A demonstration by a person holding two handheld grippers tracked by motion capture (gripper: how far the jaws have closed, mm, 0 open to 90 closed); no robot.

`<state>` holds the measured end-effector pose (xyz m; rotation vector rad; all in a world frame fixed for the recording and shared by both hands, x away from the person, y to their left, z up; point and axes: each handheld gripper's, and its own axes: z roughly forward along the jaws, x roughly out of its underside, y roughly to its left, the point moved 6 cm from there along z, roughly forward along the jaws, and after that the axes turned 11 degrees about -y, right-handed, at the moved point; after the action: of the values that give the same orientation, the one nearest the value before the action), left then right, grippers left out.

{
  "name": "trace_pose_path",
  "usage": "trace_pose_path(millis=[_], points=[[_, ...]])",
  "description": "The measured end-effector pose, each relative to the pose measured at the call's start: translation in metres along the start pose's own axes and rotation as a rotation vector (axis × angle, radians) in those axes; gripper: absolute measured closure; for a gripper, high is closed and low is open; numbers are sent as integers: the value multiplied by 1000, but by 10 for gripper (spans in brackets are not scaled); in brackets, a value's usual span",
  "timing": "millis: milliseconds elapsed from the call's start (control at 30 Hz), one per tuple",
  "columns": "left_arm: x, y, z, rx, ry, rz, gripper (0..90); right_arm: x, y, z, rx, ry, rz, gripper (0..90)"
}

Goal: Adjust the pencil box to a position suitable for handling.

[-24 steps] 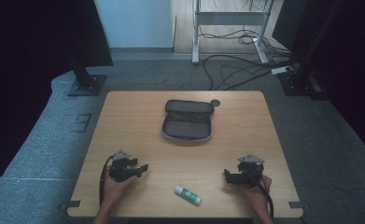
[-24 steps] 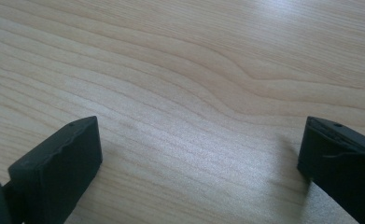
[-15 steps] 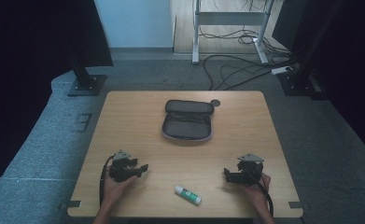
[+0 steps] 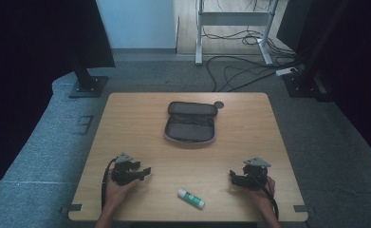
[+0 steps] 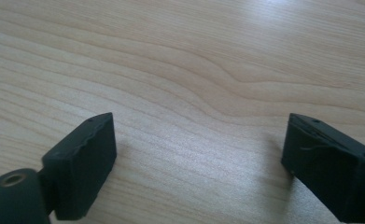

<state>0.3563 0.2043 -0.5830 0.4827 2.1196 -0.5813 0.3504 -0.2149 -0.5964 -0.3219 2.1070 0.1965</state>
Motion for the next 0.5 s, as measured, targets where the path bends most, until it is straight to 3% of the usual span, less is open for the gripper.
trace_pose_path(millis=[233,500], points=[[-3,-1,-1,-5,-6,1,387,-1,-3,-2,12,7,13,165],[-13,-3,-4,-12,-37,-13,381,-9,-3,-8,-28,-35,30,207]])
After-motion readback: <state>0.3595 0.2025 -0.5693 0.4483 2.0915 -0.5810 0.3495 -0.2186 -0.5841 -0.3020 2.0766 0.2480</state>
